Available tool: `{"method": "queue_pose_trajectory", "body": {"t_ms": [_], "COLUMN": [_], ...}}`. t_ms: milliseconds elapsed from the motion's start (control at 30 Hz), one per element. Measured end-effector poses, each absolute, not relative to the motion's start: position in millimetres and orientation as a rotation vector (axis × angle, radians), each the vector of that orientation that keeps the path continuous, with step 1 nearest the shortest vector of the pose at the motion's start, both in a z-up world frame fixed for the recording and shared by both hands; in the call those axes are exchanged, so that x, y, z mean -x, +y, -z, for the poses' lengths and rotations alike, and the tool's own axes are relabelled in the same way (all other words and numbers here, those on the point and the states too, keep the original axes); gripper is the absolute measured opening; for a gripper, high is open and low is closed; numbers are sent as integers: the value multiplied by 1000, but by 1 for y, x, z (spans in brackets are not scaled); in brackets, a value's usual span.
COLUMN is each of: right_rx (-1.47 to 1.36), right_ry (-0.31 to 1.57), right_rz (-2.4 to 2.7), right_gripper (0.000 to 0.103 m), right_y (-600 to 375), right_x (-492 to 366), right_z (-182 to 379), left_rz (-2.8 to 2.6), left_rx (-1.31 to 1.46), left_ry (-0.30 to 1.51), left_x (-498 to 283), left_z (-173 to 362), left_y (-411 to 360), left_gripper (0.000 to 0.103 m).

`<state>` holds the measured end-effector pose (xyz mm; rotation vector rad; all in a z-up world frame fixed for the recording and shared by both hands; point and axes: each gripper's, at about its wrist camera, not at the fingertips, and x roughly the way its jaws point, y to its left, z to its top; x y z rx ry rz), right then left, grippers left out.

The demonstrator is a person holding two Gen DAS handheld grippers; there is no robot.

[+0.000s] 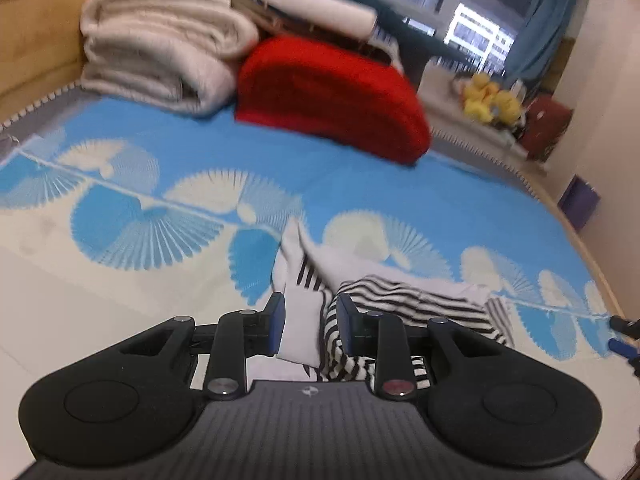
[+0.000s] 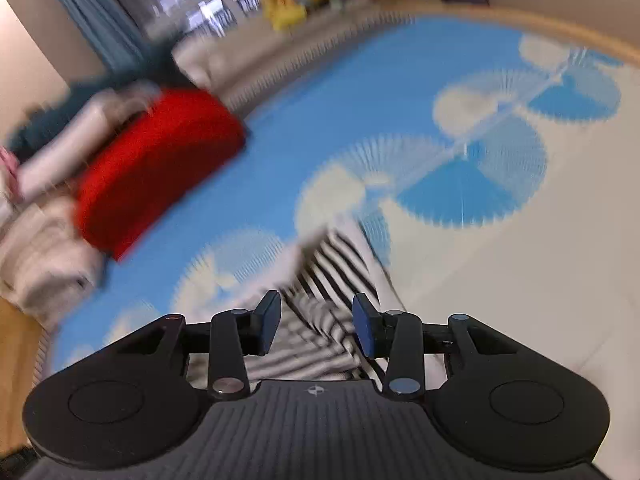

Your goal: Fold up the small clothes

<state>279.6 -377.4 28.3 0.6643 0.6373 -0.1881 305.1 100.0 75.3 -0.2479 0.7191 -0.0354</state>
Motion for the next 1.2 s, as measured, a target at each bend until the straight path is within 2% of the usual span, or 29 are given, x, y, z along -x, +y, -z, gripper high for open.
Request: {"method": "queue_pose_trajectory", "body": {"t_ms": [133,267,433,500,533,567,600,667,733,833,900,1200], "right_rx": [-640,-554,-476,-483,-527,-605,-681,-733,-726,-728,-700,-589], "right_ry": [510,517,672,776,848,911,944,1022,1078,1142,1184,1283], "right_rz": [144,77,170,187,187,181,168,186,226,204,198,181], "right_gripper": [47,47,47,47,48,48,48,48,48,55,59,62], "right_y": [-389,-400,-415,-421,-425,-429,-434,-434,-430,-422,-416,-396], "right_x": [-224,-168,-131,-131,-136,-138,-139,-144,-150,-154,-157,-156], "right_z": [-71,-73,-16,13,27,39,48,64,75,88,92,108], "left_rz": [97,85,-1,-74,-118,-141,-137,-94,-70,-69,-75,-111], "left_rx": [274,195,232,181,184,199,221,263,302,328,335,367], "left_ry": [687,695,791,1010,1054,1084,1116,1160,1213,1260,1272,1337], "left_x": [-262,-213,-180,-190,-192,-194,-196,-199,-199,-199,-200,-222], "left_z": [-100,-91,-25,8,17,24,30,38,48,58,62,85], "left_y": [109,120,137,133,134,136,137,138,138,137,137,128], "left_gripper": [31,36,37,39,40,48,55,60,61,63,70,71]}}
